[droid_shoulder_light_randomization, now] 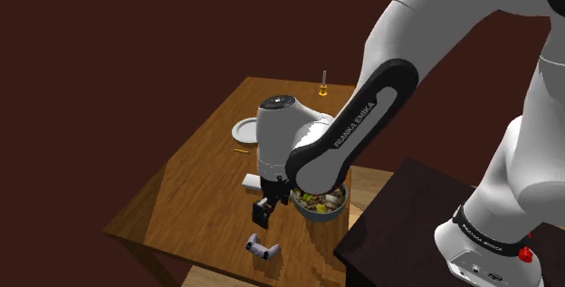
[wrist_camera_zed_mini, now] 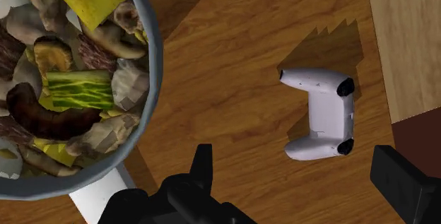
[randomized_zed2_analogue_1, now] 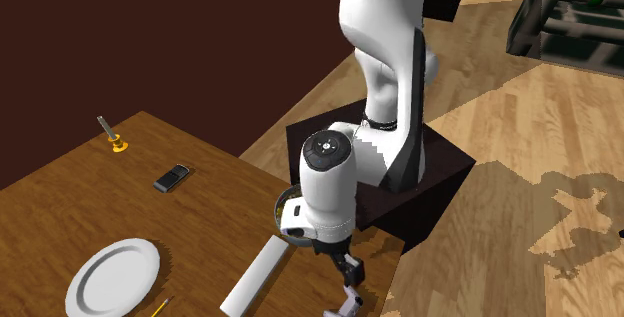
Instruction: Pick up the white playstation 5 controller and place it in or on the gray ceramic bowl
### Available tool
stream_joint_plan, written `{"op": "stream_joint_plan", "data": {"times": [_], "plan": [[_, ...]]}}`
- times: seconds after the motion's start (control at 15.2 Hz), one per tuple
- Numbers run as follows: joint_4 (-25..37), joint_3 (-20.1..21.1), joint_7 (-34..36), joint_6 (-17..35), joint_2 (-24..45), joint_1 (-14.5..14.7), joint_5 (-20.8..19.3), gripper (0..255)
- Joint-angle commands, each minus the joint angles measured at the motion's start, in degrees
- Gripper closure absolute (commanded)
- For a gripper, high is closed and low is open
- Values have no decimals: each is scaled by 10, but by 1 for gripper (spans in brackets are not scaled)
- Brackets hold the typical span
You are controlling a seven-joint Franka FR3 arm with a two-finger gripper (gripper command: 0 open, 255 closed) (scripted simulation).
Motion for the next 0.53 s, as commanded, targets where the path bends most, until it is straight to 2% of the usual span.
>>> {"op": "stream_joint_plan", "data": {"times": [0.0,0.2,0.46], "plan": [[32,-14,37,25,55,24,-42,0],[76,-40,70,45,116,61,-80,0],[85,-56,80,67,147,76,-95,0]]}}
